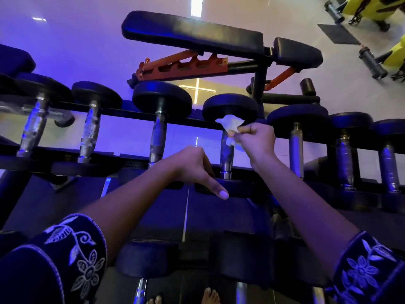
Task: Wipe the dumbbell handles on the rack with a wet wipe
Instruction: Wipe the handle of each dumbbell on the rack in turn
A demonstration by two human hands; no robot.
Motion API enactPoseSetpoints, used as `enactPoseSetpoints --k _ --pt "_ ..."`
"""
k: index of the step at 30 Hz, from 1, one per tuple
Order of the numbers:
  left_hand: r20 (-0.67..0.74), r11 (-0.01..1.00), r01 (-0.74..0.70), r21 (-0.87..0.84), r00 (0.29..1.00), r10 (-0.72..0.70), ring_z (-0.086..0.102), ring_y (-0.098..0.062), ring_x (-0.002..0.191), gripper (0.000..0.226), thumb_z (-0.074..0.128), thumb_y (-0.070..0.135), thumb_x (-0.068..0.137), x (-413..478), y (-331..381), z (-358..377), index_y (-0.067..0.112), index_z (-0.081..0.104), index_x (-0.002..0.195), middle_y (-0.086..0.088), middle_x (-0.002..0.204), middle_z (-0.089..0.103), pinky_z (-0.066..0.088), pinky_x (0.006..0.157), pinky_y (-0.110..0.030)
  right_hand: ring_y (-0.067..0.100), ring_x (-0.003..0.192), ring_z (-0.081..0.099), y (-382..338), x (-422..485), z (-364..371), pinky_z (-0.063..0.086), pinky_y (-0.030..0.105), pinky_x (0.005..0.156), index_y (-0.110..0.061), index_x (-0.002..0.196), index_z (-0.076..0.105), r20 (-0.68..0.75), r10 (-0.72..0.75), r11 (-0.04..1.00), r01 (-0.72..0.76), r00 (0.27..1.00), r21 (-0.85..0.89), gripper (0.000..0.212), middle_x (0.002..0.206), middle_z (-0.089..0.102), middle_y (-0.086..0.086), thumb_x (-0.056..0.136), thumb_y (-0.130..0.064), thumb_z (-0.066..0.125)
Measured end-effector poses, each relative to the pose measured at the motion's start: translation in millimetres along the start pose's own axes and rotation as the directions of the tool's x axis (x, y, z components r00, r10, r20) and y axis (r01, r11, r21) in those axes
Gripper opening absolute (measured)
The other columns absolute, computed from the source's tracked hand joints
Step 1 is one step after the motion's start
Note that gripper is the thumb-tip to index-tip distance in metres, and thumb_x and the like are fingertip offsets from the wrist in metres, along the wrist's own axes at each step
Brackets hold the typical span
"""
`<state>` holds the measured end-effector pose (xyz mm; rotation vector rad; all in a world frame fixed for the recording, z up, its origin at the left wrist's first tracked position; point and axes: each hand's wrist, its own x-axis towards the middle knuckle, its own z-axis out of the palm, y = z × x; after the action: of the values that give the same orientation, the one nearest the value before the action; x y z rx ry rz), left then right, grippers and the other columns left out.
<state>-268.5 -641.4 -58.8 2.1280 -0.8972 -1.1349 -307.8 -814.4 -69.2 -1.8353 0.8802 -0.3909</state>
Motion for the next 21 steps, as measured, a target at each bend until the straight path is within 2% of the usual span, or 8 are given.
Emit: enactPoseSetpoints --k 4,6,10,13,16,18,19,21 --pt "-0.009 1.000 0.001 0.007 1.000 -0.001 0.053 -0.008 0.053 0.048 0.088 0.062 0.048 1.4 1.5 -0.7 0.017 0.073 0.057 -0.003 0.063 0.071 0.042 0.058 -0.030 0.009 0.062 0.056 15.3 -43.8 -8.9 0.038 0.012 0.055 -0.013 0.072 0.075 0.036 -0.189 0.927 0.190 0.981 -0.324 0.007 0.069 0.064 -0.003 0.067 -0.009 0.078" --pt "-0.017 1.000 0.011 -0.004 1.000 -0.012 0.050 -0.008 0.050 0.048 0.089 0.061 0.047 1.3 0.6 -0.5 0.017 0.072 0.056 -0.005 0.063 0.070 0.040 0.056 -0.029 0.011 0.065 0.058 16.5 -50.3 -10.4 0.037 0.008 0.054 -0.009 0.075 0.076 0.048 -0.234 0.903 0.235 0.971 -0.360 0.008 0.071 0.067 0.002 0.068 -0.006 0.076" --pt "-0.010 1.000 0.011 -0.019 1.000 -0.011 0.052 -0.007 0.053 0.046 0.088 0.061 0.048 -0.8 2.8 0.5 0.019 0.074 0.058 -0.002 0.063 0.071 0.040 0.058 -0.027 0.019 0.078 0.066 -8.8 -11.6 4.2 0.048 0.019 0.067 -0.007 0.083 0.076 -0.014 -0.368 0.858 0.333 0.930 -0.392 0.012 0.082 0.072 0.007 0.073 -0.003 0.071" --pt "-0.010 1.000 0.021 -0.023 1.000 -0.021 0.052 -0.004 0.051 0.045 0.088 0.059 0.049 -0.8 3.1 -0.6 0.018 0.076 0.062 -0.001 0.063 0.071 0.039 0.056 -0.024 0.017 0.082 0.065 -18.6 -7.9 9.2 0.041 0.013 0.065 -0.007 0.088 0.075 -0.013 -0.365 0.854 0.330 0.931 -0.402 0.012 0.087 0.071 0.006 0.077 -0.004 0.071" --pt "-0.004 0.999 0.015 -0.029 1.000 -0.015 0.052 -0.006 0.055 0.053 0.088 0.061 0.047 -1.2 2.1 -0.3 0.014 0.076 0.067 -0.005 0.067 0.071 0.038 0.057 -0.025 0.021 0.077 0.063 2.4 -37.5 -8.9 0.040 0.021 0.061 -0.007 0.081 0.075 0.115 -0.384 0.763 0.385 0.916 -0.520 0.008 0.083 0.070 0.008 0.074 -0.009 0.072" --pt "-0.007 1.000 0.015 -0.027 1.000 -0.015 0.052 -0.005 0.055 0.052 0.088 0.060 0.047 -1.3 1.8 -0.7 0.014 0.077 0.068 -0.004 0.066 0.071 0.037 0.055 -0.023 0.023 0.073 0.065 13.5 -54.7 -19.9 0.045 0.026 0.062 -0.007 0.074 0.075 0.182 -0.367 0.769 0.407 0.912 -0.494 0.004 0.076 0.071 0.008 0.072 -0.011 0.074" --pt "-0.011 0.999 0.020 -0.025 1.000 -0.020 0.052 -0.004 0.054 0.051 0.089 0.060 0.047 -1.3 2.2 -1.1 0.014 0.077 0.068 -0.002 0.065 0.071 0.037 0.054 -0.022 0.022 0.069 0.064 13.5 -54.0 -21.0 0.046 0.023 0.062 -0.007 0.072 0.075 0.190 -0.354 0.780 0.402 0.916 -0.479 0.003 0.071 0.070 0.007 0.071 -0.011 0.074" --pt "-0.014 0.999 0.042 -0.016 0.999 -0.042 0.051 -0.002 0.052 0.050 0.089 0.059 0.047 -1.8 4.0 -1.3 0.016 0.078 0.070 0.001 0.060 0.069 0.036 0.051 -0.019 0.017 0.063 0.060 2.5 -41.4 -15.1 0.036 0.006 0.050 -0.008 0.075 0.075 0.169 -0.332 0.799 0.372 0.928 -0.472 0.003 0.066 0.065 0.003 0.072 -0.008 0.074"
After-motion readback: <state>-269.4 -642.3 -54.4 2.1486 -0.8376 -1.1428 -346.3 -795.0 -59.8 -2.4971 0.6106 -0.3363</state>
